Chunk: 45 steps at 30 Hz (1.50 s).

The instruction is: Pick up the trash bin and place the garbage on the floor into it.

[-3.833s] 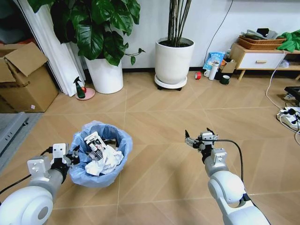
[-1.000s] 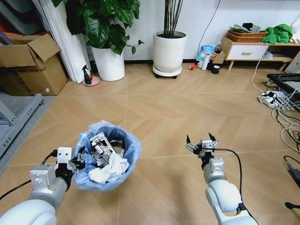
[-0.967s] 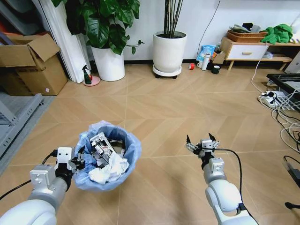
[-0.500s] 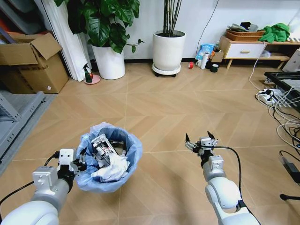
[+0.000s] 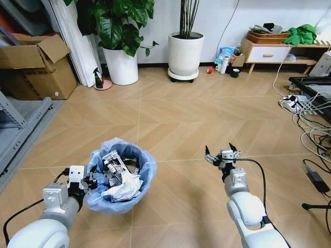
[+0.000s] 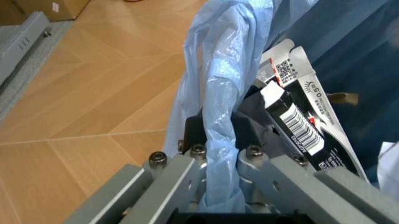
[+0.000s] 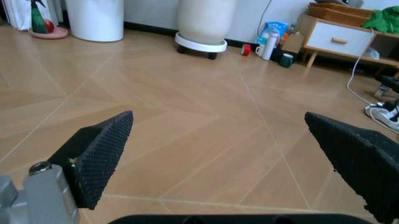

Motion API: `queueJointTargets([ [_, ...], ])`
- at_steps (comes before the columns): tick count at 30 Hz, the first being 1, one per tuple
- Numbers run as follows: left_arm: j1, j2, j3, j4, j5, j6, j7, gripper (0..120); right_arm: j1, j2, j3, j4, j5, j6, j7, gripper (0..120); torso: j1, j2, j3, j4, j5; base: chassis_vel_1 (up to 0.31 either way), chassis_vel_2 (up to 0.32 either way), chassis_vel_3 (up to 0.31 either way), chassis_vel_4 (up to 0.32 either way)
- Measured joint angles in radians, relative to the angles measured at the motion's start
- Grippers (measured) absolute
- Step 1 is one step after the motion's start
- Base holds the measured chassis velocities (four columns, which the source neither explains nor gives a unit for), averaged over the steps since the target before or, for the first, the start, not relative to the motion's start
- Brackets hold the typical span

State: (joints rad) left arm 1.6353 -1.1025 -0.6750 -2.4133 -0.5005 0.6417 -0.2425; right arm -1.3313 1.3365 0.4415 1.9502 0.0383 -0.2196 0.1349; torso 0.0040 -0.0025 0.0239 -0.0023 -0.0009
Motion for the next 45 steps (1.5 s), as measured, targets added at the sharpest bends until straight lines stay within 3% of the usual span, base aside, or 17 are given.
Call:
queueJointTargets([
  [21,0.011,-0.031,0.014,0.009,0.019,-0.010,0.001,0,0.020,-0.029,-0.003,-0.029,0.020,0.031,-0.028,100,0.000,0.000,0.000,0.0000,0.0000,0.091,-0.087,-0.089,0.092],
  [34,-0.005,-0.081,0.010,-0.004,0.053,-0.018,0.009,0,-0.003,-0.023,0.003,0.000,0.025,0.036,-0.030,100,0.000,0.000,0.000,0.0000,0.0001,0.004,-0.007,-0.008,0.003],
  [45,-0.003,-0.082,0.009,-0.006,0.057,-0.020,0.011,0,-0.037,-0.009,0.000,0.013,-0.004,0.036,-0.044,100,0.000,0.000,0.000,0.0000,0.0001,0.000,0.000,0.000,0.000],
])
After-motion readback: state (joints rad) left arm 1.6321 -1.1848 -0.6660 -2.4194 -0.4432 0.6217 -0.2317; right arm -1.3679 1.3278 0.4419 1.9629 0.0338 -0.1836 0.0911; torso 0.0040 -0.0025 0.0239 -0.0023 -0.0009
